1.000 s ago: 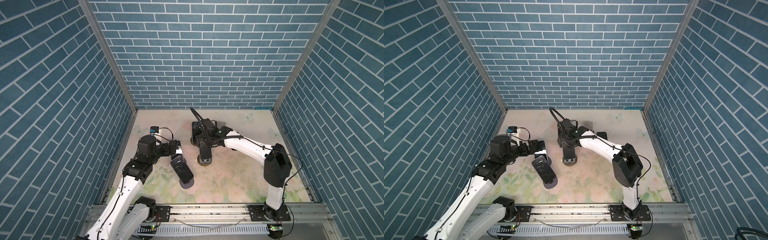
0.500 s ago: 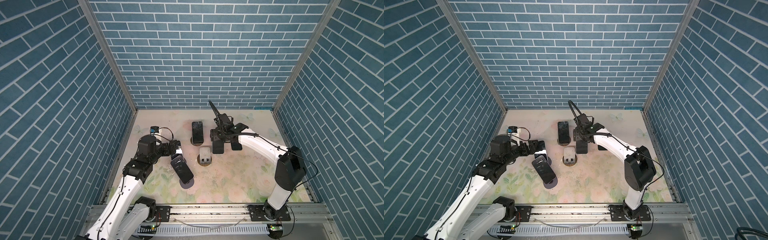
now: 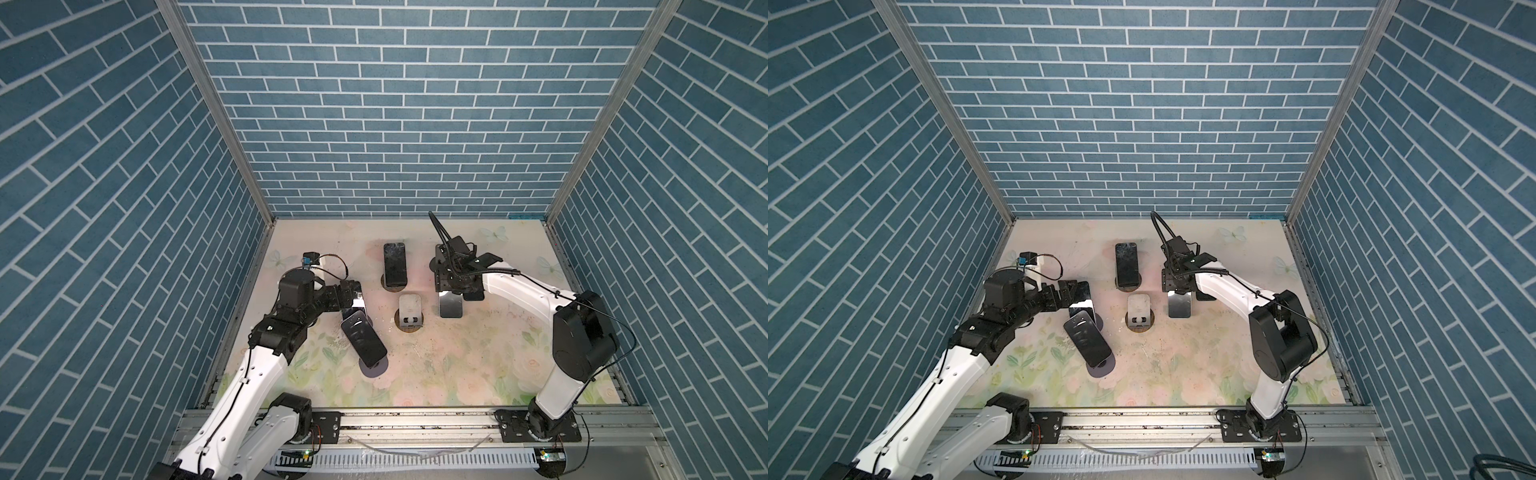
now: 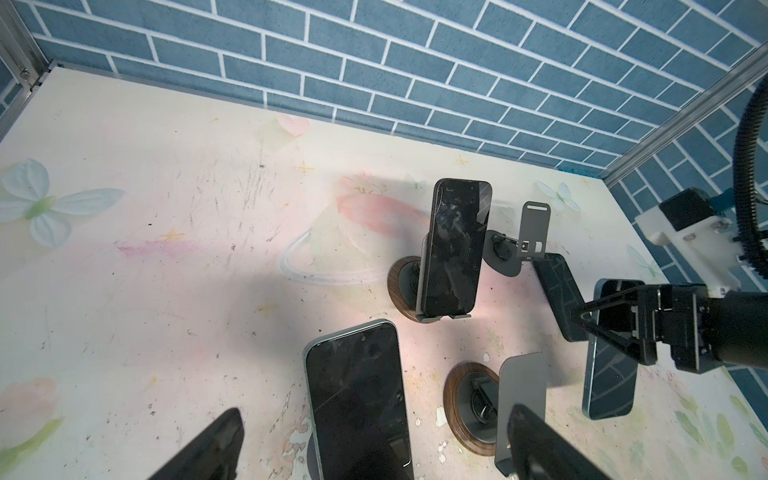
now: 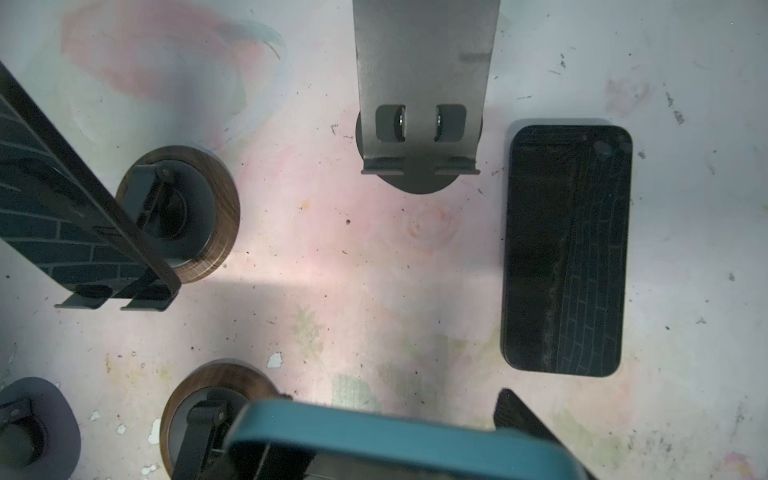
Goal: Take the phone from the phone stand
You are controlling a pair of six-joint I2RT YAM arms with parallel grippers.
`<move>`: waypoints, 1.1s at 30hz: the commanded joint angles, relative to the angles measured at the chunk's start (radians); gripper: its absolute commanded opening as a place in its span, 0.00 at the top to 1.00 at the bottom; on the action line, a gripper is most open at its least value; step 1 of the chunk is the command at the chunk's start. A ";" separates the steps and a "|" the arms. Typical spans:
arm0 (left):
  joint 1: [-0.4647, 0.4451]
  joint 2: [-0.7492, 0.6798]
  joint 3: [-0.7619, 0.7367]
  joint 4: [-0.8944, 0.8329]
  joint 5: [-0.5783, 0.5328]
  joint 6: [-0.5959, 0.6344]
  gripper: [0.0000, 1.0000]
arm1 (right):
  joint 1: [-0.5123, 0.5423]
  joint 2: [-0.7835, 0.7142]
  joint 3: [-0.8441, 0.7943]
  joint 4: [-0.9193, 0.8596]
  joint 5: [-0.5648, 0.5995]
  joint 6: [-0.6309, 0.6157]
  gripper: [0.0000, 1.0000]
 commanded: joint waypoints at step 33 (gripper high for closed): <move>-0.006 0.068 0.021 0.036 0.014 0.008 0.00 | -0.029 0.224 0.019 0.083 -0.021 -0.041 0.45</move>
